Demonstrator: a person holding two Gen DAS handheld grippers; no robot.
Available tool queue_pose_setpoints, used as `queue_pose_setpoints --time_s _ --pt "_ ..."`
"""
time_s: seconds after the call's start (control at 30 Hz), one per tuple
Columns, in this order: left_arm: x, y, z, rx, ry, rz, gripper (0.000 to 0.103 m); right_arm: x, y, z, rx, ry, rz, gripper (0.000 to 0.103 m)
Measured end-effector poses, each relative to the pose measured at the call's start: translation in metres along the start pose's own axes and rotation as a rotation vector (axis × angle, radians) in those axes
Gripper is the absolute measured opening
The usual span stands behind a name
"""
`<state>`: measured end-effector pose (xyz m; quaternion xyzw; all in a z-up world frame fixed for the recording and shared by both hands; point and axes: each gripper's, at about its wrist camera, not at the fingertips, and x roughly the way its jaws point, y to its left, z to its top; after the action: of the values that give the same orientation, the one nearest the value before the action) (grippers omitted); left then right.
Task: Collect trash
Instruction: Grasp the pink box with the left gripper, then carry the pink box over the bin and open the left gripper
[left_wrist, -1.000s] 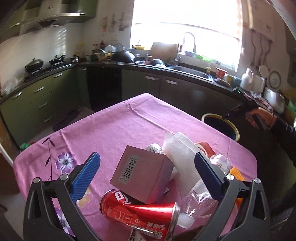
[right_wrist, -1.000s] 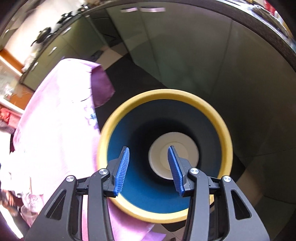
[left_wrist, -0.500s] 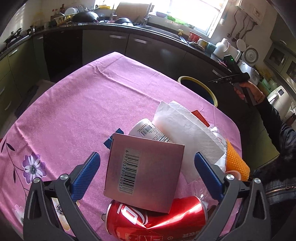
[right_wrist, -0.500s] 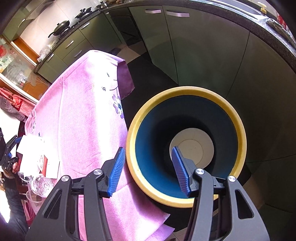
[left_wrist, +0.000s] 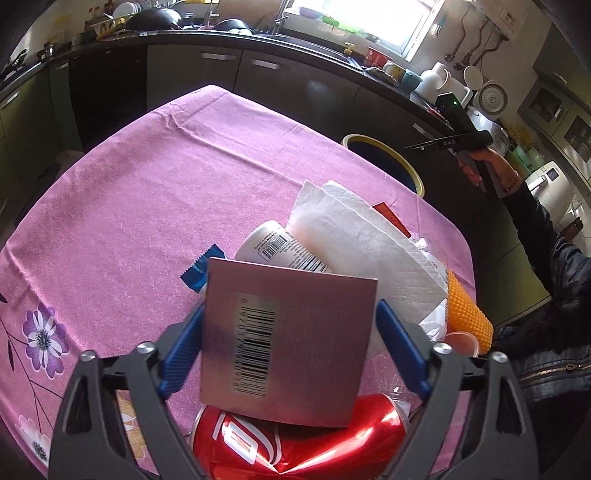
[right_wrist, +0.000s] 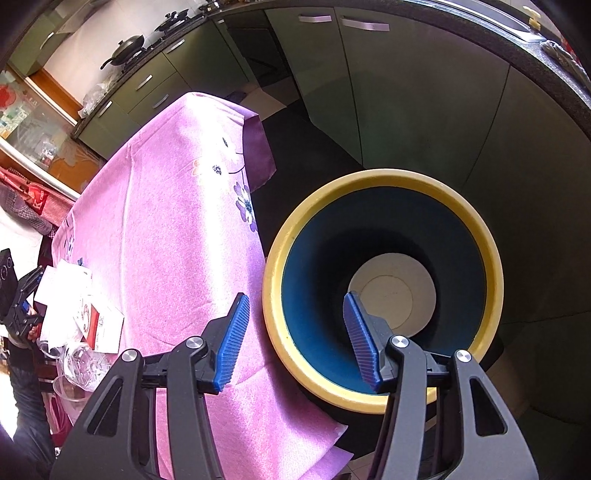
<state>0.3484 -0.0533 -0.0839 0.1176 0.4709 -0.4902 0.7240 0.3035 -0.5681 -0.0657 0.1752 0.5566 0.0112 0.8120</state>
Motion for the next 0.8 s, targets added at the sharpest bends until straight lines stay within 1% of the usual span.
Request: queue_pose_setpoints --time_s 0.23,0.47,0.57,0.67,0.7,0.8 --pt "-0.01 -0.001 0.006 -0.025 -0.02 0.052 0.073 -0.005 -0.002 -0.004 -0.004 -0.01 0.02 0.053" --pt "-0.036 -0.016 0.023 -0.025 -0.091 0.116 0.073 -0.014 -0.006 -0.008 -0.013 -0.03 0.032 0.053" --pt "-0.045 -0.034 0.037 -0.017 -0.117 0.15 0.073 -0.021 -0.009 -0.01 -0.019 -0.045 0.03 0.053" --pt "-0.046 -0.068 0.06 0.018 -0.134 0.158 0.073 -0.032 -0.017 -0.014 -0.019 -0.068 0.026 0.053" --pt "-0.042 -0.083 0.071 0.036 -0.135 0.154 0.073 -0.036 -0.021 -0.016 -0.019 -0.077 0.021 0.053" --pt "-0.026 -0.126 0.105 0.09 -0.139 0.097 0.073 -0.051 -0.035 -0.024 -0.014 -0.108 0.004 0.053"
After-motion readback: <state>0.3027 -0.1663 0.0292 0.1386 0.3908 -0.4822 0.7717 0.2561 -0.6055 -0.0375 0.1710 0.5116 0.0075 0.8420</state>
